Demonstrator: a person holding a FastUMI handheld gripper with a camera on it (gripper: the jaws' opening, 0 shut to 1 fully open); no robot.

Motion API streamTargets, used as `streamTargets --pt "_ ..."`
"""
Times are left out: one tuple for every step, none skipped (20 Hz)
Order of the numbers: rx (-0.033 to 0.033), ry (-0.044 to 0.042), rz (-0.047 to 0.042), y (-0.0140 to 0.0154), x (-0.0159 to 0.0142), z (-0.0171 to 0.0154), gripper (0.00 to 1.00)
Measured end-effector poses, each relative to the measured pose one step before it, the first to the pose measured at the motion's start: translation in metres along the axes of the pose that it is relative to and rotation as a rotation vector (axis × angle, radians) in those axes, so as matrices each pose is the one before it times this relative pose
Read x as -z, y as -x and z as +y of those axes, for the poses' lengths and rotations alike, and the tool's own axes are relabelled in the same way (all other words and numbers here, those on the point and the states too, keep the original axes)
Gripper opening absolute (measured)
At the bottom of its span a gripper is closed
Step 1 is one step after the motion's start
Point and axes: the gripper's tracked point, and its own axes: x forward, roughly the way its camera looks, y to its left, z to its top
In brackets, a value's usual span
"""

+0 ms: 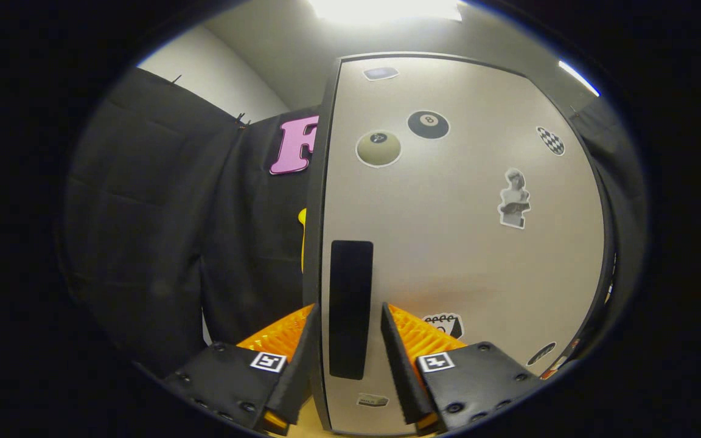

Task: Open the shoe cabinet door, grab the shoes and put them into the shoe cabinet, then close the shoe cabinet door.

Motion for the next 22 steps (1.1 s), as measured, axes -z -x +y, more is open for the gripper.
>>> streamTargets --pt "0.00467 -0.00462 0.01089 -0.00187 0.00301 0.00032 0.47" --pt "-0.00207 -0.00379 0.01400 -0.00189 0.00423 0.00111 0.46" --pt "-0.01329 -0.00359 0.01585 -0.00163 0.00434 0.00261 0.46" --pt "0.00288 -0.00877 0.00058 -0.00188 0.00119 0.00041 0.46" --pt "0.01053 0.00330 0.00370 0.00142 -0.00034 0.00006 0.38" --pt "0.01109 0.00312 -0.00074 0.00034 -0.00077 -0.00020 0.37" --pt "0.00512 -0.00682 0.00797 0.00002 0.00069 0.00062 0.31" --pt "-0.00154 -0.02097 0.00646 -0.00003 0.00156 -0.00045 0.25" --pt "-0.00891 -0.02252 0.00083 0.00061 -0.00191 0.00165 0.17" --pt "-0.00712 -0.01874 0.01019 0.00291 0.00120 -0.00091 0.17" --pt "-0.00427 0.01516 -0.00321 0.00029 -0.00083 0.00001 0.11" --pt "-0.00348 0.01346 -0.00486 0.00137 -0.00015 -0.00078 0.11" --pt "-0.00849 0.00005 0.00284 0.00064 0.00080 -0.00046 0.11" --pt "-0.01146 -0.01237 0.00247 0.00070 0.00073 -0.00032 0.11" --pt "-0.01222 -0.01586 0.00750 0.00135 0.00066 -0.00019 0.11" --pt "-0.01080 -0.00706 0.00581 0.00171 0.00116 -0.00020 0.11" --pt "-0.00754 0.00265 -0.00115 0.00218 -0.00147 -0.00066 0.11" --pt "-0.00745 0.00533 0.00190 0.00276 0.00004 -0.00021 0.11" --pt "-0.00829 0.00061 -0.00048 0.00312 -0.00078 -0.00053 0.10" --pt "-0.00921 -0.00302 0.00487 0.00558 -0.00009 0.00020 0.11" --pt "-0.00795 0.00158 0.00215 0.00333 -0.00005 -0.00137 0.10" --pt "-0.00504 0.00520 -0.00003 0.00297 -0.00034 -0.00172 0.10"
